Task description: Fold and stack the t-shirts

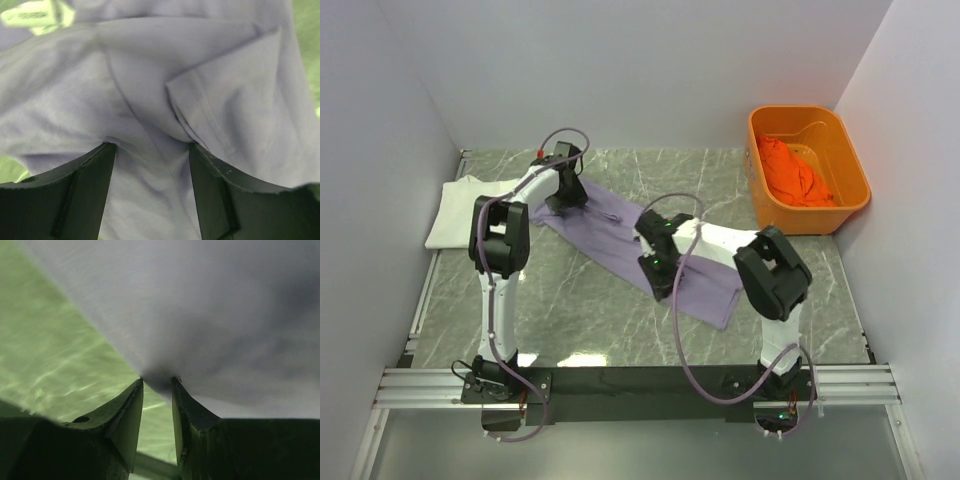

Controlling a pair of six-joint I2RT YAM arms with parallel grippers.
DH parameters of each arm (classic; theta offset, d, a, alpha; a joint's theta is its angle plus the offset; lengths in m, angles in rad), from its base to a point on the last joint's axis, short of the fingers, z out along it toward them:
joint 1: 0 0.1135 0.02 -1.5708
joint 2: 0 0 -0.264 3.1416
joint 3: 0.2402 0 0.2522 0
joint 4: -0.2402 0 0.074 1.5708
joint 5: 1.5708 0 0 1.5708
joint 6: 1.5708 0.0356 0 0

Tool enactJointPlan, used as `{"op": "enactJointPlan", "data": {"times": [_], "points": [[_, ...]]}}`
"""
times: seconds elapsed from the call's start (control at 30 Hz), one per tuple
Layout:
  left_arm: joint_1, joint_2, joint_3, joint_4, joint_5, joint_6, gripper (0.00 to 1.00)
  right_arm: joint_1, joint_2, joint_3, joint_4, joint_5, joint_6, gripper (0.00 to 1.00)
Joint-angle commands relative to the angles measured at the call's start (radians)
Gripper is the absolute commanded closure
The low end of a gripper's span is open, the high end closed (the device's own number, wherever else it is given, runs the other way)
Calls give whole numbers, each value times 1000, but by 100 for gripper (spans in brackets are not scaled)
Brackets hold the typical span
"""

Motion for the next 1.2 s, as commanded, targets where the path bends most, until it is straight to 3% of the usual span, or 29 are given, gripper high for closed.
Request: {"op": "enactJointPlan", "data": {"times": [0.0,0.13,0.27,0.43,0.6,0.83,0.97,1.17], "points": [[5,104,74,49,63,59,33,87,86,73,-158,-118,-22,64],[5,189,174,77,104,136,32,163,155,163,-140,-251,-13,64],[5,228,260,133,169,187,30,222,229,280,-160,-232,-9,63],[-4,208,298,218,212,245,26,227,178,277,-106,-190,17,63],[10,34,194,271,161,213,17,219,17,228,-37,-58,42,63],[13,-163,-11,265,100,98,20,203,-96,95,-41,97,22,63],[5,-177,-74,268,91,69,28,193,-112,32,-52,109,8,63],[-3,-81,-54,258,98,50,34,192,-110,-31,-32,69,21,63]]}}
